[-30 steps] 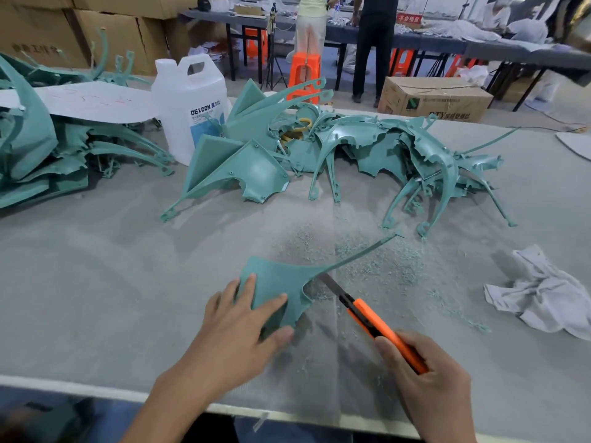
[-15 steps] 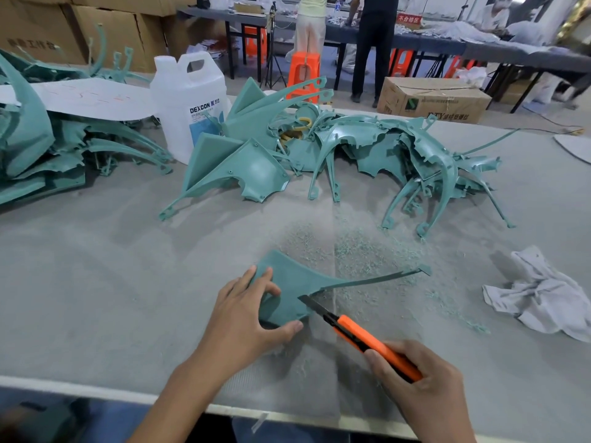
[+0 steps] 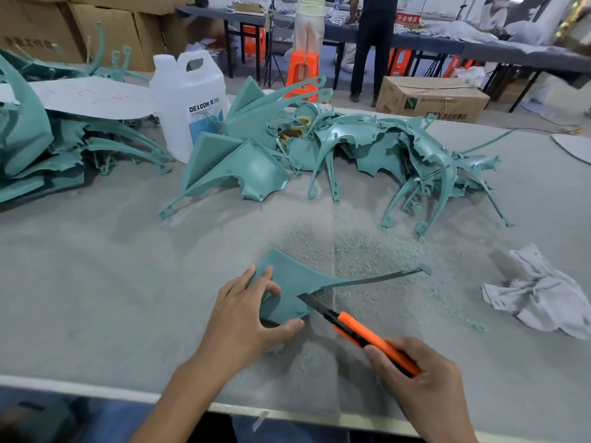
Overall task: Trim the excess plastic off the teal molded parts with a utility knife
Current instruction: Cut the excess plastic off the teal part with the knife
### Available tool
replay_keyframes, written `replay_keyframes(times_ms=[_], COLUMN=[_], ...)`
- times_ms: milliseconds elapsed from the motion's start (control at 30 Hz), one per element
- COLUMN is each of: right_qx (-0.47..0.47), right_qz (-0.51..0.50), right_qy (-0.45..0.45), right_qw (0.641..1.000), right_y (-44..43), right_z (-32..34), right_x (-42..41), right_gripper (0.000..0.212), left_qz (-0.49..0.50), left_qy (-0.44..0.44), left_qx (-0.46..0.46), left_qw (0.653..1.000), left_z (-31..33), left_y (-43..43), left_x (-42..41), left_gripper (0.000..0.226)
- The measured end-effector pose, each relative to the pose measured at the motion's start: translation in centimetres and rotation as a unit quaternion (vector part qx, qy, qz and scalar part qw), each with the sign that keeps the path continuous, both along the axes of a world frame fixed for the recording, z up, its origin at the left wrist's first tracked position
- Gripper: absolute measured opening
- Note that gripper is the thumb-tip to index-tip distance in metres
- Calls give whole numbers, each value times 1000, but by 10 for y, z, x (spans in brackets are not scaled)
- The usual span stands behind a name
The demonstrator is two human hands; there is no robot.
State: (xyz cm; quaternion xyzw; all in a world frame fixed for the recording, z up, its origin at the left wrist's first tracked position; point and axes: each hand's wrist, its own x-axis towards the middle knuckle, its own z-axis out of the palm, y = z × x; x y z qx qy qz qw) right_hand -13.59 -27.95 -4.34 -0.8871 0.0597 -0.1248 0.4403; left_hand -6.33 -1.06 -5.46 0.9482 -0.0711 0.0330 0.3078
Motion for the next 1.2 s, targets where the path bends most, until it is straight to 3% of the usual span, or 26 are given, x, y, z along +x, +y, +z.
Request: replay_keyframes(times_ms=[167, 833, 1033, 1200], right_qx=[-10, -114, -46, -73], right_qz=[-28, -37, -94, -35], right_qy=[-28, -97, -94, -91], right_qw=[999, 988, 990, 993], right_y=[-1, 5, 6, 11], right_z=[1, -9, -7, -1], right_x=[4, 1, 0, 0], right_gripper=[10, 15, 24, 19], left_qz=[6, 12, 45, 39], left_qy=[0, 0, -19, -74], left_qx=[5, 34, 188, 197], left_qw=[1000, 999, 981, 977], left_z=[0, 2, 14, 26], left_y=[-1, -3, -12, -24], left_x=[0, -4, -19, -14], left_gripper=[62, 66, 97, 101])
